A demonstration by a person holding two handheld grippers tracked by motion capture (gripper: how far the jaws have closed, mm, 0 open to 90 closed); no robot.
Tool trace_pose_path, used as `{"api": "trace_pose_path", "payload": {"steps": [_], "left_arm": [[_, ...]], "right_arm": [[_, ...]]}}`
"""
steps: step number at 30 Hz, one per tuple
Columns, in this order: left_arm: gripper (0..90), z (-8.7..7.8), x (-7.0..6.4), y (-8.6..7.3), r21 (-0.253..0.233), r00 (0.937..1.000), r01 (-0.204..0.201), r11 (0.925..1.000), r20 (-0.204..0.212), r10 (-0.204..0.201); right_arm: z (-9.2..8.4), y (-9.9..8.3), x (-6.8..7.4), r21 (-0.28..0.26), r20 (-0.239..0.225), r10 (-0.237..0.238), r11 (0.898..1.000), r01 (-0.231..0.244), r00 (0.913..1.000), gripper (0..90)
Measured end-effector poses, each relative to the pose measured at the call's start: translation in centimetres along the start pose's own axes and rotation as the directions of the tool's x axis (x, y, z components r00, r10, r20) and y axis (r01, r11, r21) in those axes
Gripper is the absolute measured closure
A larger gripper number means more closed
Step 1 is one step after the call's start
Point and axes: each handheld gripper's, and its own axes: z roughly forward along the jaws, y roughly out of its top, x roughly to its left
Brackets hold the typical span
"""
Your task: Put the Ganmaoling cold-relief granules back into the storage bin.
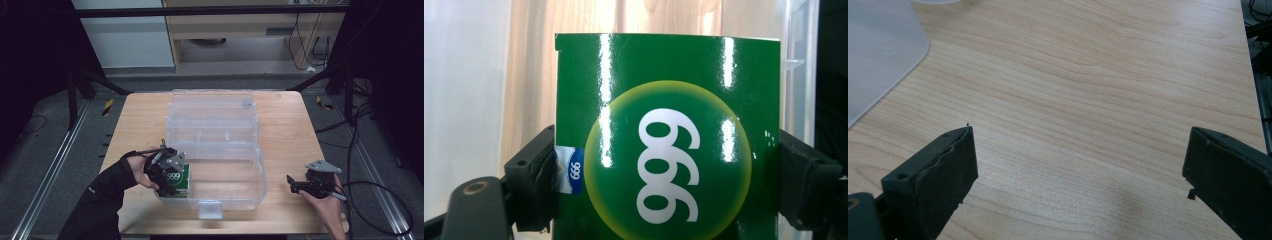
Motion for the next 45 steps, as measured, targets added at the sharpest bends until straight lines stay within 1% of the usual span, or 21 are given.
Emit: {"api": "trace_pose_path", "payload": {"steps": [10, 15, 19, 21, 24, 25, 26, 27, 28, 30, 31, 36, 37, 38, 39, 40, 41, 42, 43, 44, 45], "left_arm": [[13.4, 0.9, 0.0, -0.3, 0.005, 1.0000, 0.005, 1.0000, -0.002, -0.005], [14.6, 0.5, 0.0, -0.3, -0.015, 0.9999, 0.013, 0.9998, -0.006, -0.014], [16.4, -0.6, -0.2, -0.6, -0.052, 0.9992, 0.026, 0.9983, -0.029, -0.028], [17.6, -1.3, -0.3, -1.0, -0.092, 0.9975, 0.049, 0.9945, -0.046, -0.054], [18.6, -1.8, -0.4, -1.4, -0.116, 0.9960, 0.059, 0.9915, -0.060, -0.066], [18.9, -2.4, -0.5, -2.0, -0.145, 0.9920, 0.078, 0.9864, -0.088, -0.091], [19.1, -2.4, -0.5, -2.0, -0.145, 0.9920, 0.078, 0.9864, -0.088, -0.091], [19.1, -2.7, -0.6, -2.3, -0.154, 0.9896, 0.086, 0.9843, -0.101, -0.102], [19.5, -3.4, -0.8, -3.0, -0.179, 0.9841, 0.104, 0.9783, -0.124, -0.127], [19.8, -3.9, -0.9, -3.6, -0.207, 0.9779, 0.126, 0.9703, -0.139, -0.156], [19.8, -4.1, -1.0, -4.0, -0.221, 0.9730, 0.142, 0.9649, -0.148, -0.177], [19.3, -4.6, -1.8, -6.1, -0.282, 0.9443, 0.218, 0.9345, -0.182, -0.275], [19.1, -4.6, -1.8, -6.1, -0.282, 0.9443, 0.218, 0.9345, -0.182, -0.275], [19.0, -4.6, -1.9, -7.0, -0.296, 0.9354, 0.234, 0.9260, -0.191, -0.298], [19.1, -4.6, -1.9, -7.0, -0.296, 0.9354, 0.234, 0.9260, -0.191, -0.298], [19.1, -4.6, -2.2, -8.1, -0.324, 0.9211, 0.264, 0.9088, -0.195, -0.337], [19.1, -4.6, -2.2, -8.1, -0.324, 0.9211, 0.264, 0.9088, -0.195, -0.337], [19.1, -4.6, -2.3, -8.6, -0.339, 0.9141, 0.276, 0.8995, -0.197, -0.355], [19.1, -4.6, -2.5, -9.5, -0.356, 0.8999, 0.300, 0.8852, -0.203, -0.386], [19.1, -4.5, -2.5, -9.9, -0.366, 0.8924, 0.312, 0.8767, -0.203, -0.403], [19.2, -4.5, -2.5, -9.9, -0.366, 0.8924, 0.312, 0.8767, -0.203, -0.403]], "right_arm": [[0.0, 0.0, 0.0, 0.003, -0.001, 0.000, 1.000, 0.000, 1.0000, 1.5], [0.0, 0.0, 0.0, 0.000, 0.000, -0.002, 1.000, 0.002, 1.0000, 1.5], [0.0, 0.0, 0.0, -0.001, -0.001, 0.000, 1.000, 0.000, 1.0000, 1.5], [-0.1, 0.0, 0.0, -0.003, -0.001, 0.000, 1.000, 0.000, 1.0000, 1.6], [-0.1, 0.0, -0.1, -0.002, 0.002, 0.000, 1.000, 0.000, 1.0000, 1.6], [-0.1, 0.0, -0.1, 0.000, 0.002, 0.004, 1.000, -0.004, 1.0000, 1.6], [-0.1, 0.0, -0.1, 0.000, 0.002, 0.004, 1.000, -0.004, 1.0000, 1.6], [-0.1, 0.0, -0.1, 0.001, 0.003, 0.005, 1.000, -0.005, 1.0000, 1.6], [-0.1, -0.1, -0.1, 0.002, 0.004, 0.007, 1.000, -0.007, 1.0000, 1.6], [-0.1, -0.1, -0.1, 0.001, 0.005, 0.013, 1.000, -0.013, 0.9999, 1.6], [-0.1, -0.1, -0.1, 0.002, 0.006, 0.017, 1.000, -0.017, 0.9998, 1.6], [-0.2, -0.1, -0.2, 0.000, 0.006, 0.017, 1.000, -0.017, 0.9998, 1.6], [-0.2, -0.1, -0.2, 0.000, 0.006, 0.017, 1.000, -0.017, 0.9998, 1.6], [-0.1, -0.1, -0.2, 0.001, 0.007, 0.017, 1.000, -0.017, 0.9998, 1.6], [-0.1, -0.1, -0.2, 0.001, 0.007, 0.017, 1.000, -0.017, 0.9998, 1.6], [-0.1, -0.2, -0.2, 0.003, 0.008, 0.012, 1.000, -0.012, 0.9999, 1.6], [-0.1, -0.2, -0.2, 0.003, 0.009, 0.011, 1.000, -0.011, 0.9999, 1.6], [-0.1, -0.2, -0.2, 0.004, 0.009, 0.010, 1.000, -0.010, 0.9999, 1.6], [-0.1, -0.2, -0.2, 0.005, 0.008, 0.013, 1.000, -0.013, 0.9999, 1.7], [-0.1, -0.2, -0.2, 0.005, 0.008, 0.014, 1.000, -0.014, 0.9999, 1.7], [-0.1, -0.2, -0.2, 0.005, 0.008, 0.014, 1.000, -0.014, 0.9999, 1.7]]}}
